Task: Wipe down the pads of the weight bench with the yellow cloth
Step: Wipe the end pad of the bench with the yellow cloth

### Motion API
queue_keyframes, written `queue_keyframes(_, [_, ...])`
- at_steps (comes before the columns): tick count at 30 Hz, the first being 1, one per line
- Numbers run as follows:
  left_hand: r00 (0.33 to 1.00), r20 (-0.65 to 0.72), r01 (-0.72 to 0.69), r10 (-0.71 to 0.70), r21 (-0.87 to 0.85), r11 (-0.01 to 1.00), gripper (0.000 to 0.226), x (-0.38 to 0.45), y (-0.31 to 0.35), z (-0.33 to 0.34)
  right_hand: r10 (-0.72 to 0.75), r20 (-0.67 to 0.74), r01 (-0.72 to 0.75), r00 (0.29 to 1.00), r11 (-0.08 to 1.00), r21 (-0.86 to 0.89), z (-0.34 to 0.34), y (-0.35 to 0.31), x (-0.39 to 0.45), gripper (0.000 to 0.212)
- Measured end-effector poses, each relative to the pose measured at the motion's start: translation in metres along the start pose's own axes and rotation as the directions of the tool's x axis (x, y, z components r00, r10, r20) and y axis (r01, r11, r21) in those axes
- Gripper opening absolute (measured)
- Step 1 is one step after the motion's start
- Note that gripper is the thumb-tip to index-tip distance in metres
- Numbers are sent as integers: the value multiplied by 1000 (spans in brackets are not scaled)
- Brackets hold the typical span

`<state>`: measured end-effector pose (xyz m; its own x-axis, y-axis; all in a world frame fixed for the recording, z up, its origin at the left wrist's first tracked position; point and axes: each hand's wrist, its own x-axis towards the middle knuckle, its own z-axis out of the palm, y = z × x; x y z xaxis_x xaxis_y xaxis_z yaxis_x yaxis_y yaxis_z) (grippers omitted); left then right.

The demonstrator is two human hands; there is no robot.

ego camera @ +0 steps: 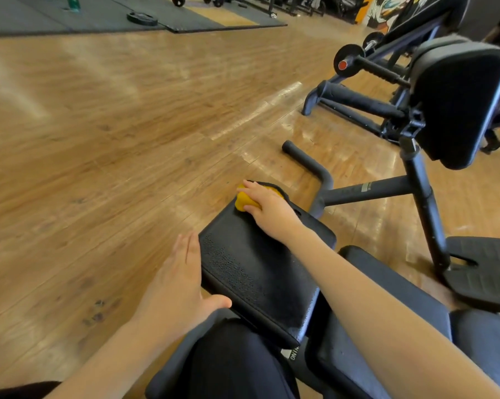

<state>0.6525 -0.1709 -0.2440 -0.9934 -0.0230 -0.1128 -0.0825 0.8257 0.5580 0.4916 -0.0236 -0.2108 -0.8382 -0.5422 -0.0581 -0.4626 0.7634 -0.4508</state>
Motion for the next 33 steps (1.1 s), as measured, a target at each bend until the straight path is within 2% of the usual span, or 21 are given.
queue_keyframes(4, [1000,17,-7,7,24,1000,119,3,1,-3,45,-98,-37,994,996,80,-9,35,-52,42])
queue_keyframes(9, [1000,0,-17,17,29,999,119,0,4,-1,114,-167,-103,979,992,75,-5,51,-101,42])
queue_keyframes(13, [1000,-3,-20,19,-6,1000,119,-1,1,1,82,-118,-79,990,997,25,-5,36,-62,44])
queue_keyframes(18, [1000,6,2,-2,-47,999,119,0,1,-1,-30,-63,23,998,994,-103,-2,14,3,48])
queue_keyframes(21, [1000,9,9,-8,-62,998,119,5,-1,-2,-81,-57,73,995,990,-121,-6,21,11,47])
queue_keyframes(23, [999,32,5,-3,-49,999,120,5,-1,-2,-33,-70,29,997,998,-64,-8,36,-6,47])
queue_keyframes(27, [999,39,3,-2,-37,999,121,5,2,-3,177,-126,-173,976,984,45,-20,65,-58,45])
queue_keyframes(33, [999,27,-16,18,-52,999,120,1,3,-3,220,-157,-208,963,974,89,-23,78,-86,43])
